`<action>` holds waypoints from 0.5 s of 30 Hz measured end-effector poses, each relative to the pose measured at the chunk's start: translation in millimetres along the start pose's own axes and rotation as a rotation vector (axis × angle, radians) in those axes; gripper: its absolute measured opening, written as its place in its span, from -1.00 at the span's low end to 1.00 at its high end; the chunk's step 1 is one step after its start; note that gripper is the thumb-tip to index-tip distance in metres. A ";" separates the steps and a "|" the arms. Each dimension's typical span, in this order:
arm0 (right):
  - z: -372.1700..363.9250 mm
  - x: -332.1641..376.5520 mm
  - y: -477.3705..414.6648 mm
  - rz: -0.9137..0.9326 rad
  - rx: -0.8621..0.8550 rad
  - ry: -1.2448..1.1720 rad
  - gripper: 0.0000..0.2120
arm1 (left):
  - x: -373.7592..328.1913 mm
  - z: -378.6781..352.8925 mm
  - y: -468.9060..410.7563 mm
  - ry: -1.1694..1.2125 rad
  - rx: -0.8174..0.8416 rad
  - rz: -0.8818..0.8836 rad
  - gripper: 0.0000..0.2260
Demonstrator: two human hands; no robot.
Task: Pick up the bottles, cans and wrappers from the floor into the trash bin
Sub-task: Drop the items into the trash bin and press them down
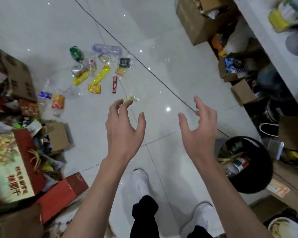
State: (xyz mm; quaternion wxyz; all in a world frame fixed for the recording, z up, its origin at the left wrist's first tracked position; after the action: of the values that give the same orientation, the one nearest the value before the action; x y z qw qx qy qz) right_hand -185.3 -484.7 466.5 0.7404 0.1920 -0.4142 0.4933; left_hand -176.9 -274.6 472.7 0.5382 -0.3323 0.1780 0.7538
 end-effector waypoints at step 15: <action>-199.2 189.3 5.3 0.241 0.356 -0.096 -0.45 | 134.0 175.8 -124.9 -0.085 -0.211 0.187 -0.59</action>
State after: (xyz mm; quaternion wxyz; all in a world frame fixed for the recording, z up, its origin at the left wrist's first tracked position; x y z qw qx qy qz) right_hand -73.3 -236.2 501.6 0.6099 0.2921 -0.3751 0.6340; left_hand -142.0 -27.0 516.9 0.4347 -0.3368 0.1051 0.8286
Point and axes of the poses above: each hand's wrist, its own y-axis away from the middle knuckle, its own z-axis out of the back of the hand, x = y × z, the point moved 4 cm from there along -y, towards the middle knuckle, and after that the axes turned 11 degrees about -x, right-handed, at the moved point
